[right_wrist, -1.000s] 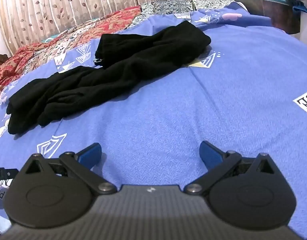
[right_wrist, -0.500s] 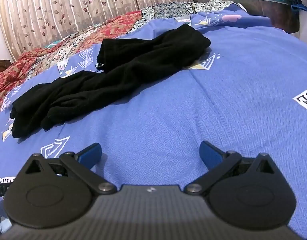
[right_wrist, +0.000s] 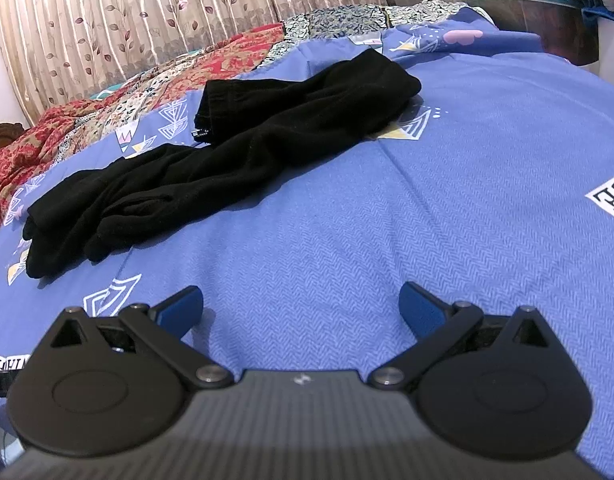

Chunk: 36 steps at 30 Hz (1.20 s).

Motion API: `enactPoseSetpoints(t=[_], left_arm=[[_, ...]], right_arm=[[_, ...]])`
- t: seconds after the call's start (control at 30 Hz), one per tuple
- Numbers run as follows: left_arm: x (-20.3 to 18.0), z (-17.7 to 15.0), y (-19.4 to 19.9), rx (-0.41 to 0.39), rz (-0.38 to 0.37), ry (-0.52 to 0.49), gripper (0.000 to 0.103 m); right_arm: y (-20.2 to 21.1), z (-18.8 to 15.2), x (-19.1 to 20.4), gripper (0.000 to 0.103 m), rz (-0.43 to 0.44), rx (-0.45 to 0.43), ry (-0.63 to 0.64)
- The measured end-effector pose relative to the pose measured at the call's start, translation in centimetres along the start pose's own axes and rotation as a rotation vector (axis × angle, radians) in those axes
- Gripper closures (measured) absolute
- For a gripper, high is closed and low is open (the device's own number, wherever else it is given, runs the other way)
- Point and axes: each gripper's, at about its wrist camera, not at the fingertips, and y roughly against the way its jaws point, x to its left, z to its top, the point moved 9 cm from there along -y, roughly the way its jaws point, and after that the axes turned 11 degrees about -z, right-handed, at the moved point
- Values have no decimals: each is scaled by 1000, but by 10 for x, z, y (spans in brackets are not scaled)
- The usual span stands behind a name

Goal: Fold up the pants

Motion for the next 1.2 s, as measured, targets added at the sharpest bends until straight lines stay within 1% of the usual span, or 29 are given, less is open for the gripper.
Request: enactPoseSetpoints(t=[0.13,0.2,0.23,0.27,0.33,0.4,0.43,0.5,0.57,0.6,0.63,0.67,0.7,0.73,0.8,0.87,0.9,0.93,0.97,1.0,1.07,1.1,1.17,1.2], left_arm=[[1,1,1,10,-3,13,0],[2,1,3,15,-25,9,0],[4,1,4,17,-40,7,0],[5,1,6,19,-54,7,0],[10,2,12,2,-75,8,0],[15,5,18,-25,-87,2,0],[18,7,20,-32,-93,0,0],[22,12,24,-41,-112,6,0],[27,16,28,-56,-143,36,0],[30,18,30,-64,-167,58,0],[33,20,32,-69,-197,85,1],[36,22,34,-72,-220,106,1],[39,24,36,-78,-242,126,2],[42,26,38,-83,-264,146,2],[47,31,40,-88,-307,182,3],[52,35,43,-99,-351,212,3],[54,37,45,-108,-369,223,3],[56,40,48,-120,-391,230,3],[56,43,51,-134,-419,237,3],[57,45,53,-147,-450,245,2],[56,52,58,-164,-532,276,0],[57,54,59,-166,-575,295,0],[55,56,58,-160,-668,344,0],[55,57,56,-156,-709,369,0]], right_arm=[[1,1,0,0,2,-2,0],[3,2,0,0,8,-9,-6],[5,4,0,6,13,-14,-8],[8,6,2,23,28,-22,-4],[14,15,15,40,87,-35,31],[20,27,36,39,124,-86,103],[22,34,50,39,140,-114,159],[18,44,80,39,179,-143,284],[9,52,115,38,215,-159,413],[1,53,131,37,241,-153,472],[-9,53,150,31,262,-150,539],[-19,52,164,26,260,-150,597],[-33,50,174,24,247,-145,654],[-48,46,185,24,230,-132,722],[-77,37,200,28,182,-99,834],[-93,27,204,84,143,-67,923],[-94,27,205,88,160,-50,916],[-90,31,205,91,166,-32,877],[-78,36,207,92,205,-12,816],[-59,40,211,92,277,-1,757],[-8,37,217,93,464,9,672],[17,34,219,93,537,8,656],[59,24,217,92,629,0,622],[72,19,214,92,674,11,588]])
